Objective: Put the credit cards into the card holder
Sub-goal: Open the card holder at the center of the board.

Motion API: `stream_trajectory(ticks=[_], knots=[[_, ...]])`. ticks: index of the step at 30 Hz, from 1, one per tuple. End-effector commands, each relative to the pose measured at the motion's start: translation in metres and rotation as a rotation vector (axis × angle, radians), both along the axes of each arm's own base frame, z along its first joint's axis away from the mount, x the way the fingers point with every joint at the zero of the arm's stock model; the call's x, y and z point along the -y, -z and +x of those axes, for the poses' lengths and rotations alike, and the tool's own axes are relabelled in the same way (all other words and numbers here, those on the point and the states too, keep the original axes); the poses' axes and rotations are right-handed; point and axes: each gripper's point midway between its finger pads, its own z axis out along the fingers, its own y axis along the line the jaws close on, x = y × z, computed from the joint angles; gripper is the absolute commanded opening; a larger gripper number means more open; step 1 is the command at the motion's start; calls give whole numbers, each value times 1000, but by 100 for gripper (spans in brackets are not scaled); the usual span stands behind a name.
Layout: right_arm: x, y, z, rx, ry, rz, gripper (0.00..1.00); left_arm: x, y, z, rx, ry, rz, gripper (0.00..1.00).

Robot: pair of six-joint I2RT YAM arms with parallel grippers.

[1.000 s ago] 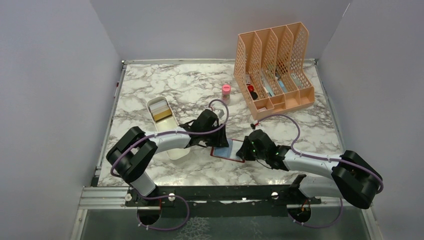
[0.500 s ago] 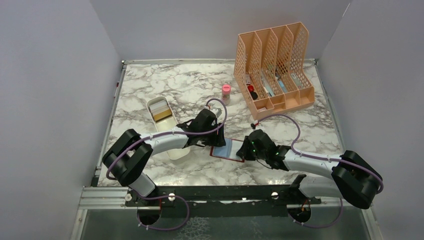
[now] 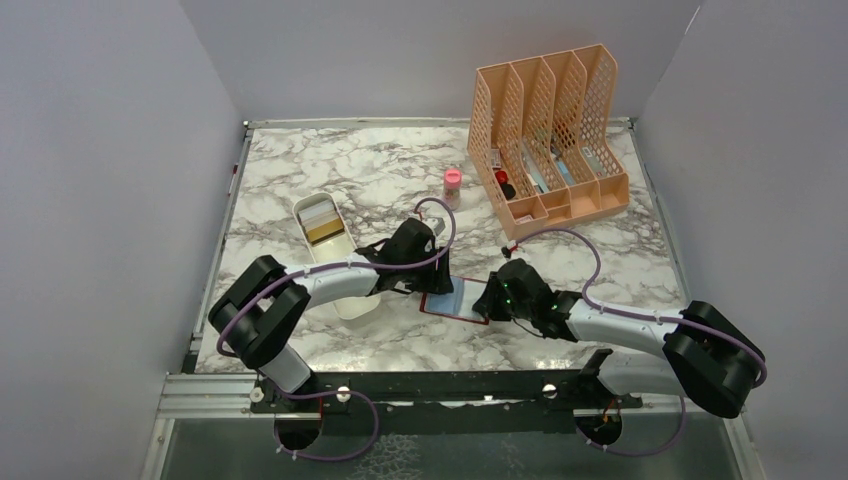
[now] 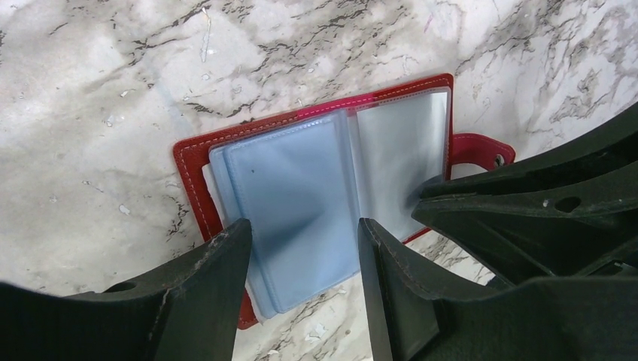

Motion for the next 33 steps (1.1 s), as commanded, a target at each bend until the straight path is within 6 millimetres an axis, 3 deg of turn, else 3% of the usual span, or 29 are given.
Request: stream_trajectory(ticks=[1,20,33], knots=[[3,2,0,8,2,3,20,3,3,0,-11,12,-11,58],[2,7,-2,-1,-1,9,19,22,-24,-13,-45,53,-159,57],[2,5,-3,3,-5,16,20,-7,-7,1,18,-27,6,61]])
